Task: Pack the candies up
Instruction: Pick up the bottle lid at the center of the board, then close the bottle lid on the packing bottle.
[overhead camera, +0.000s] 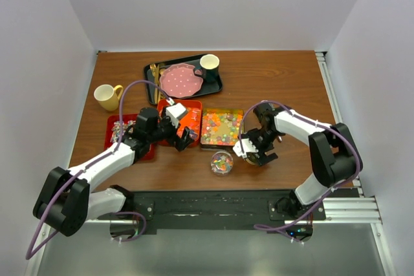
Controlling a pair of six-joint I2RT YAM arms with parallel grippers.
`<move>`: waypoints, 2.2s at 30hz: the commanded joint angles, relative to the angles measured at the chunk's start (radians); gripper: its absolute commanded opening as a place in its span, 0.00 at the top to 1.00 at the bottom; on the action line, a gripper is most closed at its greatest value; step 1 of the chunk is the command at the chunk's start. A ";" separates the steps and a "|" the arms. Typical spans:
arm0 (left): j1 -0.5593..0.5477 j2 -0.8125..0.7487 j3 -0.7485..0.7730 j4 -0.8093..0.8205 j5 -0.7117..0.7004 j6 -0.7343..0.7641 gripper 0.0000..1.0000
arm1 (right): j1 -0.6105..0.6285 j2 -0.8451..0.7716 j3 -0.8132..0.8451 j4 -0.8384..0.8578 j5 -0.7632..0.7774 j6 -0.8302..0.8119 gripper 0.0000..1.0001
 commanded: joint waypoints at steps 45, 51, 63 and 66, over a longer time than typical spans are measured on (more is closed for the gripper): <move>-0.520 0.946 -0.312 1.747 -0.056 0.192 0.13 | 0.162 -0.248 0.283 -0.199 -0.077 0.674 0.29; -0.529 1.006 -0.267 1.771 -0.036 0.183 0.16 | 0.231 -0.223 0.247 -0.158 -0.088 0.674 0.29; -0.532 0.997 -0.266 1.735 0.019 0.186 0.46 | 0.377 -0.167 0.155 0.005 -0.045 0.737 0.29; -0.533 0.994 -0.267 1.733 0.004 0.188 0.45 | 0.383 -0.150 0.143 0.034 -0.030 0.749 0.29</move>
